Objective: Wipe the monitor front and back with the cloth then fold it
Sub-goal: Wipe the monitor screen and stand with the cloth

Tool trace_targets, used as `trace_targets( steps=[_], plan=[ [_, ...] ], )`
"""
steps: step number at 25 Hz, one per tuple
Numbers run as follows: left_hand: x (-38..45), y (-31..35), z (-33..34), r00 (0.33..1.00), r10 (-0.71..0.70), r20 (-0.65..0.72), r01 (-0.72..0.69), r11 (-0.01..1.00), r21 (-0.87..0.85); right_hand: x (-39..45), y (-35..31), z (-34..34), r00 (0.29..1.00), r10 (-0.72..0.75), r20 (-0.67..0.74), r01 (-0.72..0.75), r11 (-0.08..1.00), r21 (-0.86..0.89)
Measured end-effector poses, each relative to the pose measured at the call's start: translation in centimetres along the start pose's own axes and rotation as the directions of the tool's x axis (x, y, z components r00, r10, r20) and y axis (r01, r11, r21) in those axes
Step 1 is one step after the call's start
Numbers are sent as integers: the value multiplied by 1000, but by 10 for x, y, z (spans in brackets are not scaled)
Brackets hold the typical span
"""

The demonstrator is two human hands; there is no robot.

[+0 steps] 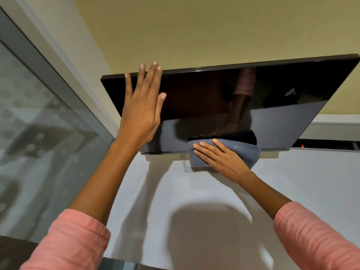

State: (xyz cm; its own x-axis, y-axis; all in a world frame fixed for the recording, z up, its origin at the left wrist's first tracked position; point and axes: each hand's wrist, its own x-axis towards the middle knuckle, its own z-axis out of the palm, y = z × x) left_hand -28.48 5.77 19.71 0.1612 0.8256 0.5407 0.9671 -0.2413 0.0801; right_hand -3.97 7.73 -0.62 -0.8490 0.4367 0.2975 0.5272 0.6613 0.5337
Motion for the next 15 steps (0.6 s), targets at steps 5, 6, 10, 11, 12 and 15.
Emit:
trace_targets(
  steps=[5,6,10,11,12,15],
  plan=[
    [8,22,5,999,30,22,-31,999,10,-69,22,11,972,235,-4,-234,971,37],
    [9,25,6,998,58,30,-58,998,14,-73,28,8,958,286,-26,-286,958,28],
    [14,24,6,986,154,58,-156,987,37,-60,50,-12,847,519,-115,-517,854,49],
    [15,23,5,984,166,60,-168,985,29,-53,53,-17,791,596,-141,-589,803,92],
    [16,23,4,983,172,60,-173,985,9,-47,55,-22,714,683,-154,-666,731,151],
    [22,26,1,978,200,56,-195,977,-84,-30,52,-34,400,913,-84,-856,405,323]
  ],
)
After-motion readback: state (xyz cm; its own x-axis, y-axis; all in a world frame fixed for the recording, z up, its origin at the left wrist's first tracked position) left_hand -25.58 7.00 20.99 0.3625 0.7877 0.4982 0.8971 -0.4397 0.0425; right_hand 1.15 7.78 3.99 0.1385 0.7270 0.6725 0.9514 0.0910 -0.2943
